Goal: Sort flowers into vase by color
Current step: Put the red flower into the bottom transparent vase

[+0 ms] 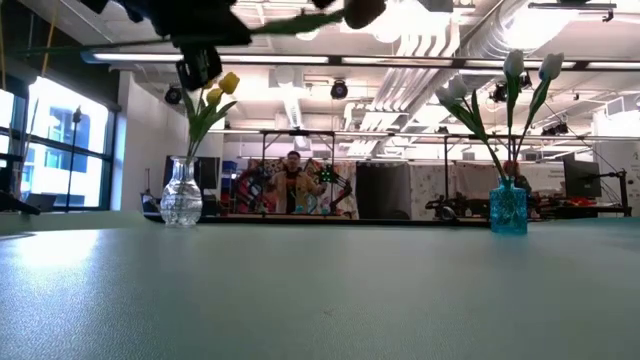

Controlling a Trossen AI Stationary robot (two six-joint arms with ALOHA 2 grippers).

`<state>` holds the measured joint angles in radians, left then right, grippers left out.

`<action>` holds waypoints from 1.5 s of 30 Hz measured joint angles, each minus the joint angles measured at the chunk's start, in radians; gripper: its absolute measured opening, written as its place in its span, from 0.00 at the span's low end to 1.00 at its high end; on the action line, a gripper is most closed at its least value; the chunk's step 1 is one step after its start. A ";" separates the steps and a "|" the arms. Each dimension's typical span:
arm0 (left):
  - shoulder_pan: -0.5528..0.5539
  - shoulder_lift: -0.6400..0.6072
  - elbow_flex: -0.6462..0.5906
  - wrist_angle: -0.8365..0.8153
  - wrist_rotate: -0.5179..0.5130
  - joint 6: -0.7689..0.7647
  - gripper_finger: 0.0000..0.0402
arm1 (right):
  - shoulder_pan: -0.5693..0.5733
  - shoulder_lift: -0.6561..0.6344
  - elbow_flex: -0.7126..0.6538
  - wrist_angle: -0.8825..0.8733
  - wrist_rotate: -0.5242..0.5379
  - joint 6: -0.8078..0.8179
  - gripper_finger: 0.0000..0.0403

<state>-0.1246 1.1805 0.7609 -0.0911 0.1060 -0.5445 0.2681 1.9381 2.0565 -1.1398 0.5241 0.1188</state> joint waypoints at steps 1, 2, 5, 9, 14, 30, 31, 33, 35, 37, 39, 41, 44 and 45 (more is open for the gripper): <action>0.000 -0.023 0.000 0.001 -0.024 0.013 0.00 | -0.004 0.000 0.036 -0.011 0.012 0.035 0.34; 0.000 -0.048 0.000 0.001 -0.046 0.028 0.00 | -0.008 0.000 0.073 -0.022 0.031 0.064 0.36; -0.001 -0.131 0.000 -0.001 -0.102 0.076 0.00 | -0.014 0.000 0.185 -0.042 0.072 0.115 0.42; -0.023 -0.264 0.000 0.000 -0.147 0.175 0.00 | -0.021 -0.006 0.304 -0.030 0.080 0.150 0.45; -0.093 -0.438 0.000 0.002 -0.173 0.355 0.00 | -0.028 -0.113 0.210 0.058 0.112 0.207 0.46; -0.319 -0.612 0.000 0.046 -0.335 0.626 0.00 | 0.021 -0.101 0.165 0.073 0.128 0.586 0.46; -0.330 -0.612 0.000 0.046 -0.345 0.635 0.00 | 0.030 -0.094 0.165 0.074 0.128 0.608 0.46; -0.356 -0.614 0.000 0.051 -0.352 0.643 0.00 | 0.045 -0.078 0.165 0.073 0.129 0.650 0.46; -0.386 -0.619 -0.003 0.055 -0.352 0.643 0.00 | 0.060 -0.062 0.165 0.073 0.130 0.693 0.46; -0.419 -0.626 -0.030 0.076 -0.350 0.637 0.00 | 0.071 -0.048 0.165 0.074 0.139 0.723 0.46; -0.457 -0.644 -0.076 0.130 -0.349 0.622 0.00 | 0.081 -0.036 0.165 0.074 0.159 0.757 0.46; -0.492 -0.667 -0.125 0.194 -0.353 0.612 0.00 | 0.086 -0.025 0.165 0.075 0.168 0.782 0.46; -0.543 -0.709 -0.189 0.260 -0.376 0.609 0.00 | 0.088 -0.010 0.165 0.075 0.168 0.815 0.46; -0.558 -0.726 -0.207 0.278 -0.386 0.608 0.00 | 0.088 -0.007 0.165 0.075 0.168 0.822 0.45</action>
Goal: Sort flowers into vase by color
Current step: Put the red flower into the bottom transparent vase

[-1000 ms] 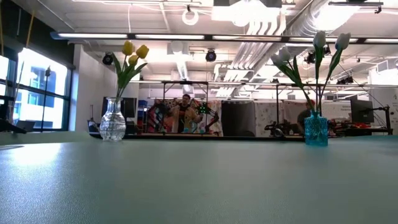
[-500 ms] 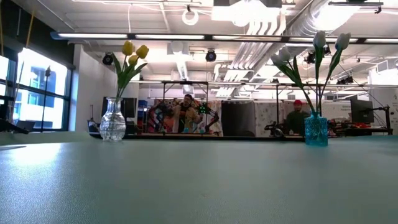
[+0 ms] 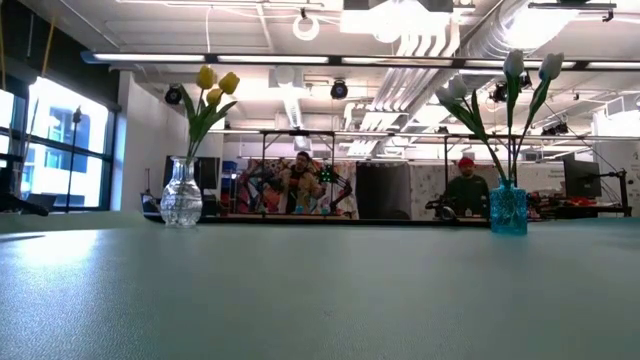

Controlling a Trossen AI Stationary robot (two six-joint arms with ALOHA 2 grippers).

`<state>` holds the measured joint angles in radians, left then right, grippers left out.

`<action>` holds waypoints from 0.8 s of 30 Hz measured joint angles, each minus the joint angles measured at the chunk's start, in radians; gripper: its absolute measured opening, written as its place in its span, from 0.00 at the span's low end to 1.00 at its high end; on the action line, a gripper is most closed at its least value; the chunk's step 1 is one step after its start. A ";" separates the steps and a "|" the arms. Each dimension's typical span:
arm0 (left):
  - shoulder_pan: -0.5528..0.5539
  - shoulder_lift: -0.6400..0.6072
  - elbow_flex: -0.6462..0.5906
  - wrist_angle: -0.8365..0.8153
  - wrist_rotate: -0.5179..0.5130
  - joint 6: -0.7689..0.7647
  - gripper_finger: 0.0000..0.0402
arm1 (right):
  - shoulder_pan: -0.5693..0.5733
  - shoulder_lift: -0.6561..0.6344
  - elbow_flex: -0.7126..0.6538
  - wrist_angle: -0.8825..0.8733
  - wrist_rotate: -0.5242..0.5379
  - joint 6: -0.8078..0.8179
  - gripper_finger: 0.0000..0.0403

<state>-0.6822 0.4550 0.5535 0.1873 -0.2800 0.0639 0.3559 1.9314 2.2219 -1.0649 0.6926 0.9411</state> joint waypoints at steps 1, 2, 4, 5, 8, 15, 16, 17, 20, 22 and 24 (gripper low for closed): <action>-0.014 -0.017 -0.014 0.007 -0.007 0.000 0.00 | -0.001 0.002 0.000 0.000 0.001 0.002 0.45; -0.028 -0.034 -0.027 0.008 -0.013 -0.001 0.00 | -0.001 0.005 0.000 0.001 0.003 0.004 0.45; -0.056 -0.064 -0.045 0.018 -0.014 -0.004 0.00 | -0.001 0.010 0.000 0.001 0.003 0.011 0.45; -0.068 -0.079 -0.057 0.020 -0.015 -0.007 0.00 | -0.002 0.014 0.000 0.000 0.002 0.014 0.45; -0.101 -0.122 -0.090 0.027 -0.027 -0.007 0.00 | -0.009 0.027 0.000 0.000 -0.010 0.022 0.45; -0.159 -0.169 -0.180 0.083 -0.061 -0.011 0.00 | -0.017 0.069 0.000 -0.009 -0.053 0.052 0.45; -0.165 -0.171 -0.193 0.098 -0.063 -0.014 0.00 | -0.018 0.075 0.000 -0.008 -0.056 0.056 0.45; -0.171 -0.173 -0.207 0.114 -0.067 -0.018 0.00 | -0.018 0.079 0.000 -0.008 -0.057 0.066 0.45; -0.186 -0.174 -0.244 0.163 -0.074 -0.026 0.00 | -0.018 0.080 0.000 -0.007 -0.058 0.085 0.45; -0.192 -0.173 -0.256 0.179 -0.076 -0.029 0.00 | -0.018 0.080 0.000 -0.002 -0.056 0.098 0.45; -0.200 -0.174 -0.260 0.180 -0.075 -0.037 0.00 | -0.018 0.080 0.000 0.008 -0.055 0.102 0.45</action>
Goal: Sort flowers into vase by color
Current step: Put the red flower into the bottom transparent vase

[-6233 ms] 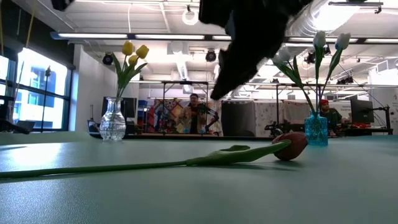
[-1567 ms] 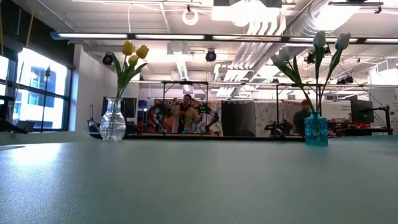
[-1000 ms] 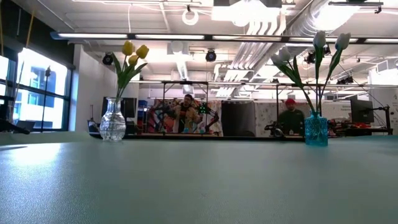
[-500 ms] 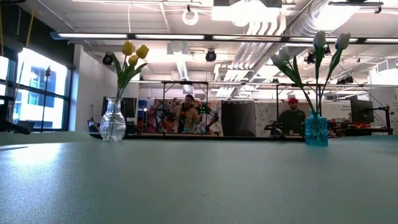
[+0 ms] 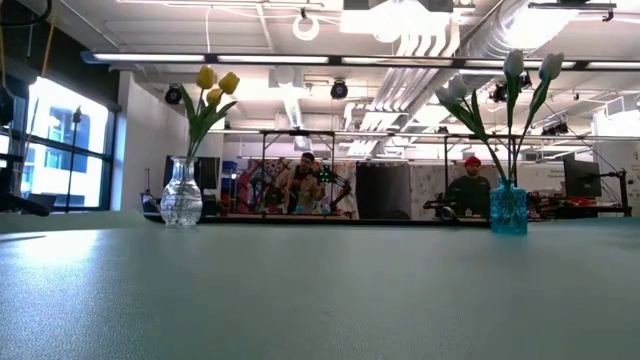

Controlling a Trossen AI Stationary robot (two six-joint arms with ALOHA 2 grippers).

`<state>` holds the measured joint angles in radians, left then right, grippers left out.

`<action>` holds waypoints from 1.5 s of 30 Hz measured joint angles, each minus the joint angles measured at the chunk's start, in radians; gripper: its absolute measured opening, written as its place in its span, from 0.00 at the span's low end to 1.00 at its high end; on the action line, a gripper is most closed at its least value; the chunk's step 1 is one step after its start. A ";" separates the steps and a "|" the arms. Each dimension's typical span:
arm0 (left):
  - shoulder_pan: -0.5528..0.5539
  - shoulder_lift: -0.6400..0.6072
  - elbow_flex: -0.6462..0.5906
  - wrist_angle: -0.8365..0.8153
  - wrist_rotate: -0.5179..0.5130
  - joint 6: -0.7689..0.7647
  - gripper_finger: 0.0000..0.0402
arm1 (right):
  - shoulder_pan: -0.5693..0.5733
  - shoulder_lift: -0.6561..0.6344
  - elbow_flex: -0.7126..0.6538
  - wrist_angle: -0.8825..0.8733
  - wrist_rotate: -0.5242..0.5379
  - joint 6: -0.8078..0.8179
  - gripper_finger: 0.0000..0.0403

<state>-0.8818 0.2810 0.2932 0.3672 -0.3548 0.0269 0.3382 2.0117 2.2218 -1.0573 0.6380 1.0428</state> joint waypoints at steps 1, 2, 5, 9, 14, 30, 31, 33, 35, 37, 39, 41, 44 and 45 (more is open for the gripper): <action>-0.003 0.000 0.000 -0.001 0.004 -0.008 0.00 | 0.000 0.000 0.000 0.011 -0.001 0.000 0.45; -0.006 0.000 -0.001 -0.001 0.010 -0.014 0.00 | 0.000 0.000 0.000 0.024 -0.005 0.000 0.45; -0.011 0.000 -0.001 -0.001 0.028 -0.024 0.00 | 0.000 0.000 0.000 0.052 -0.017 -0.001 0.45; -0.011 0.001 -0.001 0.000 0.028 -0.035 0.00 | 0.000 0.000 0.000 0.054 -0.003 -0.003 0.45; -0.011 0.001 -0.001 0.003 0.030 -0.052 0.00 | 0.000 0.000 0.000 0.053 -0.003 -0.003 0.45; -0.011 0.001 0.000 0.050 0.175 -0.103 0.00 | -0.005 0.000 0.000 0.045 -0.003 -0.015 0.45; -0.011 0.001 -0.001 0.050 0.180 -0.107 0.00 | -0.005 0.000 0.000 0.045 -0.004 -0.020 0.45; -0.011 0.003 0.000 0.050 0.189 -0.113 0.00 | -0.005 0.000 0.000 0.045 -0.004 -0.023 0.45; -0.011 0.013 0.000 0.051 0.189 -0.113 0.00 | -0.006 0.000 0.000 0.039 -0.004 -0.023 0.45; -0.011 0.024 0.000 0.049 0.189 -0.122 0.00 | -0.006 0.000 0.000 0.026 -0.006 -0.023 0.45; -0.011 0.040 0.000 0.050 0.189 -0.128 0.00 | -0.006 0.000 0.000 0.014 -0.007 -0.022 0.45; -0.011 0.057 0.000 0.048 0.189 -0.129 0.00 | -0.008 0.000 0.000 0.005 -0.007 -0.016 0.45; -0.011 0.074 0.000 0.049 0.189 -0.130 0.00 | -0.011 0.000 0.000 0.003 -0.012 -0.012 0.45; -0.010 0.078 0.000 0.050 0.189 -0.130 0.00 | -0.011 0.000 0.000 0.003 -0.014 -0.012 0.45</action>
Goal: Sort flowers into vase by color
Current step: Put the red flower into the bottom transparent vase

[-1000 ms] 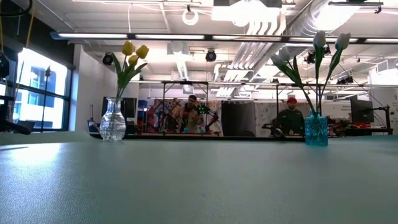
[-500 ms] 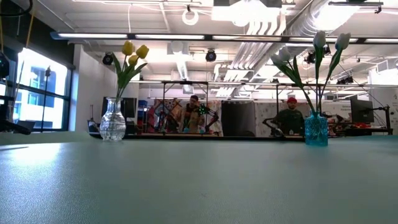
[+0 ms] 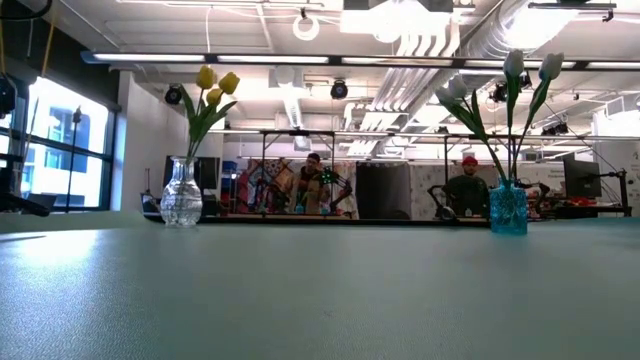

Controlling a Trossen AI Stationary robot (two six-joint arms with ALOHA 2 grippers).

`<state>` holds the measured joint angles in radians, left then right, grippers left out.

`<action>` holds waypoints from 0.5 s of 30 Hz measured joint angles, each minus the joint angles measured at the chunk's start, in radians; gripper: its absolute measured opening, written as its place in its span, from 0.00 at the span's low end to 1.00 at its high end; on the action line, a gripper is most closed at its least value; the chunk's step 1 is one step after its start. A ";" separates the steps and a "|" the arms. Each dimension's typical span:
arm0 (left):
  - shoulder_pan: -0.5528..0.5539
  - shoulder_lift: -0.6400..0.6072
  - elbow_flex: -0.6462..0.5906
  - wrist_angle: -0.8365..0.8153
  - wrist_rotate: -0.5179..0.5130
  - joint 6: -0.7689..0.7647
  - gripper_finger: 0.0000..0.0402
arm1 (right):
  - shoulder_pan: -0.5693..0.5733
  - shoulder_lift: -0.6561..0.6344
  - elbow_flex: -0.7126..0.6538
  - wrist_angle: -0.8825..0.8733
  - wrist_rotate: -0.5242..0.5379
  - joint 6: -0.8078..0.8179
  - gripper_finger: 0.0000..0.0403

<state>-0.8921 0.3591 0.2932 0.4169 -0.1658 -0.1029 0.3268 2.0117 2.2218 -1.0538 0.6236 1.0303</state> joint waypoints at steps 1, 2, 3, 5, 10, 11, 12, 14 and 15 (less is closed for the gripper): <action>0.000 0.003 0.000 0.000 0.000 0.001 0.00 | 0.000 0.000 0.000 0.000 -0.004 -0.001 0.45; 0.000 0.003 0.000 -0.003 0.000 0.006 0.00 | 0.000 0.000 0.000 -0.001 -0.006 -0.002 0.45; 0.000 0.004 0.000 -0.004 0.000 0.014 0.00 | 0.000 0.000 0.000 -0.004 -0.007 -0.002 0.45; 0.000 0.003 0.000 -0.001 0.000 0.029 0.01 | 0.000 0.000 0.000 -0.015 -0.007 -0.018 0.45; 0.000 0.003 0.000 0.000 -0.012 0.025 0.01 | -0.004 0.021 0.000 -0.090 -0.033 -0.052 0.45; -0.001 0.003 0.000 0.001 -0.005 0.026 0.01 | -0.006 0.025 0.000 -0.110 -0.055 -0.052 0.45; -0.004 0.003 0.000 0.000 0.015 0.026 0.01 | -0.006 0.033 0.000 -0.130 -0.082 -0.052 0.45; -0.014 0.003 0.000 0.004 0.071 0.036 0.01 | -0.006 0.046 -0.001 -0.138 -0.121 -0.037 0.45; -0.022 0.003 0.000 0.011 0.096 0.048 0.01 | -0.006 0.054 -0.001 -0.148 -0.127 -0.014 0.45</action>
<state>-0.9146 0.3620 0.2935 0.4280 -0.0696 -0.0550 0.3210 2.0658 2.2211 -1.2017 0.4961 1.0165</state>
